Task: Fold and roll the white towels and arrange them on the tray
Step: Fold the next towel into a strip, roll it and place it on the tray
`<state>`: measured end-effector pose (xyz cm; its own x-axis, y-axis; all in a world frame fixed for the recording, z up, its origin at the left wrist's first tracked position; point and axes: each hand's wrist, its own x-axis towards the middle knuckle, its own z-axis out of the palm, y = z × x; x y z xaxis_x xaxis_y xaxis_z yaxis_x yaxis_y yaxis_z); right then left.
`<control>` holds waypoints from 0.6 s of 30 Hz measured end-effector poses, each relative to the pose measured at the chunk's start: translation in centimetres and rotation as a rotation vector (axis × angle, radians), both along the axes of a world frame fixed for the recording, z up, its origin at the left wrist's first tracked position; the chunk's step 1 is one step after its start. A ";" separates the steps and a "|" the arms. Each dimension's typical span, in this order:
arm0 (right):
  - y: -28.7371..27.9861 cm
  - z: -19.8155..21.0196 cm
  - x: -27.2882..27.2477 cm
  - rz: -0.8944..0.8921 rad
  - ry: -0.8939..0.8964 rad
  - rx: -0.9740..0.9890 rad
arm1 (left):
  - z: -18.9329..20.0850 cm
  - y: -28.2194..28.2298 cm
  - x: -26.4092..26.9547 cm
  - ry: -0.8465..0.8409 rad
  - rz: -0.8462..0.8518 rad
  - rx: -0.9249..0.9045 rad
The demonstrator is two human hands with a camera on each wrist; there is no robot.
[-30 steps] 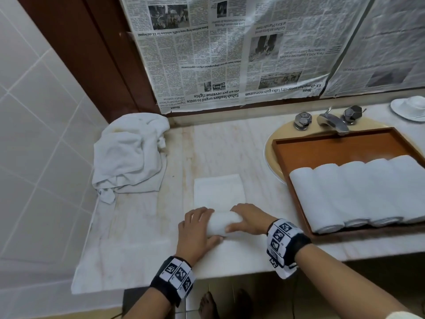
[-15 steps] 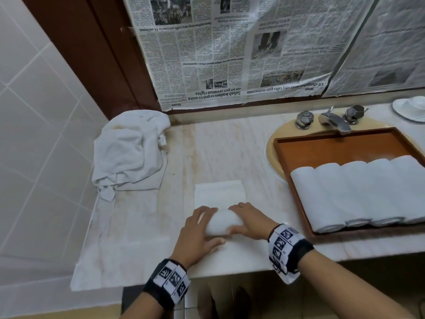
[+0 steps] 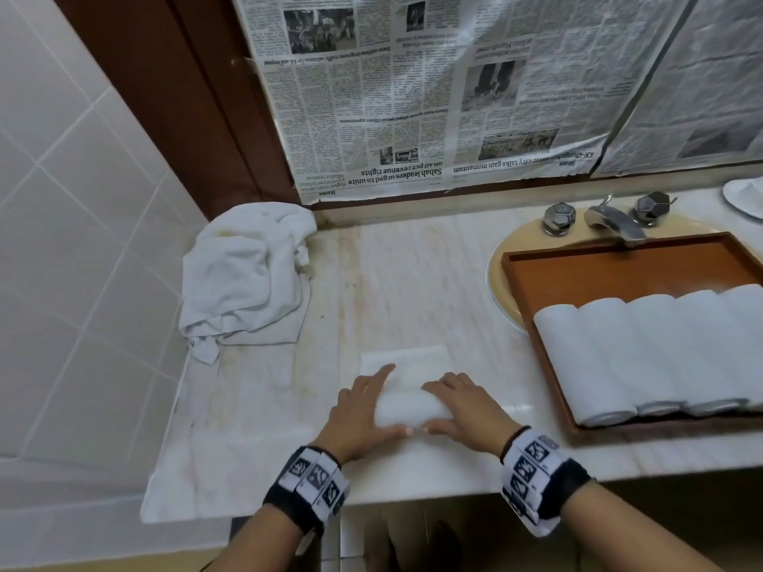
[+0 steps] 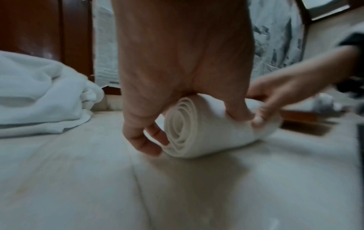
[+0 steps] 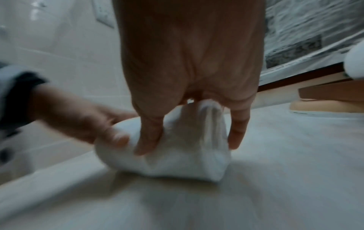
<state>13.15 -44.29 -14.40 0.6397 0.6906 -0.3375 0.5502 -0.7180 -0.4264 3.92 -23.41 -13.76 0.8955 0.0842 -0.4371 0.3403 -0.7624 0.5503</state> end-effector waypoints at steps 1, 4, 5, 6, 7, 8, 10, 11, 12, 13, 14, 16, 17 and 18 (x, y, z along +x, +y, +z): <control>0.2 0.5 0.7 -0.005 0.090 0.003 | -0.3 -0.5 -0.8 -0.086 -0.002 0.053; 0.1 1.7 2.0 0.005 0.298 0.021 | -1.0 -1.6 -2.8 -0.226 -0.043 0.216; -0.1 1.8 1.9 0.004 0.344 0.021 | -1.3 -1.8 -3.1 -0.220 -0.041 0.236; -0.3 1.7 1.5 -0.008 0.357 0.021 | -1.4 -1.8 -3.2 -0.203 -0.039 0.244; -0.5 1.5 0.9 -0.025 0.308 0.024 | -1.4 -1.7 -2.9 -0.173 -0.038 0.233; -0.7 1.0 0.0 -0.044 0.163 0.026 | -1.3 -1.4 -2.4 -0.129 -0.030 0.197; -0.8 0.1 -1.9 -0.091 -0.212 0.060 | -0.9 -0.7 -1.0 -0.019 0.009 0.093; -0.8 -0.4 -2.6 -0.095 -0.323 0.103 | -0.8 -0.3 -0.3 0.026 0.030 0.054; -0.7 -0.8 -3.0 -0.098 -0.375 0.151 | -0.6 0.0 0.3 0.060 0.042 0.032; -0.7 -1.1 -3.1 -0.091 -0.397 0.191 | -0.5 0.2 0.7 0.085 0.042 0.024; -0.8 -1.4 -2.9 -0.064 -0.382 0.192 | -0.5 0.2 1.0 0.099 0.039 0.028; -0.7 -1.3 -1.9 -0.003 -0.334 0.118 | -0.6 -0.2 0.9 0.095 0.048 0.047; -0.6 -1.0 -1.3 0.026 -0.308 0.060 | -0.5 -0.5 0.6 0.078 0.056 0.043; -0.5 -0.5 -0.6 0.051 -0.256 0.006 | -0.4 -0.9 0.0 0.047 0.064 0.030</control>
